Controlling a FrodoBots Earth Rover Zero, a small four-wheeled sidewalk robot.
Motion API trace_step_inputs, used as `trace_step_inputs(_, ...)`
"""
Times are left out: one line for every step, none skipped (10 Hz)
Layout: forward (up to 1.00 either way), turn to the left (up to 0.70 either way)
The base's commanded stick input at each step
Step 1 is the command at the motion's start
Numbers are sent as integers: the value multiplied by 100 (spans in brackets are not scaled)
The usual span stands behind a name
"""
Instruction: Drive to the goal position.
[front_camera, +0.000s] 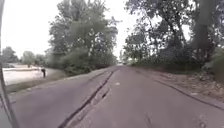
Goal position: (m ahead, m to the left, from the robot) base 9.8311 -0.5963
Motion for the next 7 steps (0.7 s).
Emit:
trace_step_inputs(70, 0)
trace_step_inputs(70, 0)
trace_step_inputs(70, 0)
trace_step_inputs(70, 0)
trace_step_inputs(70, 0)
trace_step_inputs(70, 0)
trace_step_inputs(70, 0)
